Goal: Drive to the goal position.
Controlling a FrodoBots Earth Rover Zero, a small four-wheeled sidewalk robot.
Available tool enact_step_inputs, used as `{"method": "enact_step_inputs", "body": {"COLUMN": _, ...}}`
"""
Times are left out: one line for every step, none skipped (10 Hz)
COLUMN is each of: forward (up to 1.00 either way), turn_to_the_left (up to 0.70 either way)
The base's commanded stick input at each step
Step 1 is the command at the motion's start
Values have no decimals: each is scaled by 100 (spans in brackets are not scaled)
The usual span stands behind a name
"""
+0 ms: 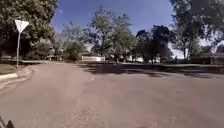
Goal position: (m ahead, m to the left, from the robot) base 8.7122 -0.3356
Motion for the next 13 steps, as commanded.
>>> {"method": "enact_step_inputs", "body": {"forward": 70, "turn_to_the_left": 0}}
{"method": "enact_step_inputs", "body": {"forward": 70, "turn_to_the_left": 0}}
{"method": "enact_step_inputs", "body": {"forward": 70, "turn_to_the_left": 0}}
{"method": "enact_step_inputs", "body": {"forward": 70, "turn_to_the_left": 0}}
{"method": "enact_step_inputs", "body": {"forward": 70, "turn_to_the_left": 0}}
{"method": "enact_step_inputs", "body": {"forward": 70, "turn_to_the_left": 0}}
{"method": "enact_step_inputs", "body": {"forward": 70, "turn_to_the_left": 0}}
{"method": "enact_step_inputs", "body": {"forward": 70, "turn_to_the_left": 0}}
{"method": "enact_step_inputs", "body": {"forward": 70, "turn_to_the_left": 0}}
{"method": "enact_step_inputs", "body": {"forward": 70, "turn_to_the_left": 0}}
{"method": "enact_step_inputs", "body": {"forward": 70, "turn_to_the_left": 0}}
{"method": "enact_step_inputs", "body": {"forward": 70, "turn_to_the_left": 0}}
{"method": "enact_step_inputs", "body": {"forward": 70, "turn_to_the_left": 0}}
